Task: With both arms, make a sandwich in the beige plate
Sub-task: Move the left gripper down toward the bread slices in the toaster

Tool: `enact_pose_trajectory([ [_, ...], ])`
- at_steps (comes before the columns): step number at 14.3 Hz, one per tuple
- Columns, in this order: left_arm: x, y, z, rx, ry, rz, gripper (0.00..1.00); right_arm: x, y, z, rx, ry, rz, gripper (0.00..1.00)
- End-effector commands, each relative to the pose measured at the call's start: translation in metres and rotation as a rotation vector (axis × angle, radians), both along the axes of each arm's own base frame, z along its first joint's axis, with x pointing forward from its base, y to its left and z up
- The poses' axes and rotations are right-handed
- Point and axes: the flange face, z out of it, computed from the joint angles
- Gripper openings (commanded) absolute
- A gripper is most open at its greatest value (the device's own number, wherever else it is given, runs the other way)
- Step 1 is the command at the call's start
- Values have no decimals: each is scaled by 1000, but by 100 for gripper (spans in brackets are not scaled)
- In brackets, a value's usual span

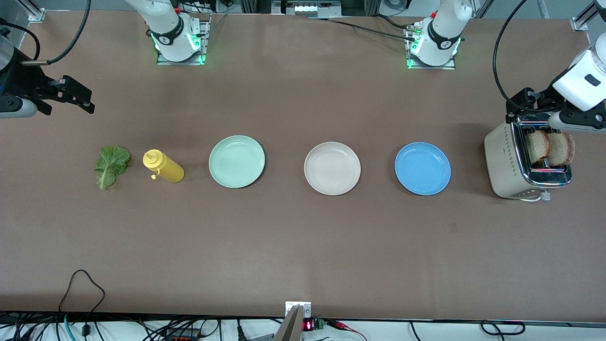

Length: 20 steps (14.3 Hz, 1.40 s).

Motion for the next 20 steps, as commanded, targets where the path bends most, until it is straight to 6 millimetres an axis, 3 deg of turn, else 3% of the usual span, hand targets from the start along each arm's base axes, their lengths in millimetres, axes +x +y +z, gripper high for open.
enact_pose_trajectory([
  [1,5,-2,6,21,14,-24,100,-4,0,7,-4,-1,-7,100],
  [15,2,-1,4,17,41,-15,100,-4,-1,8,-4,-2,-5,100],
  [20,4,2,-20,14,136,-4,100,-4,-1,7,-4,1,-5,100],
])
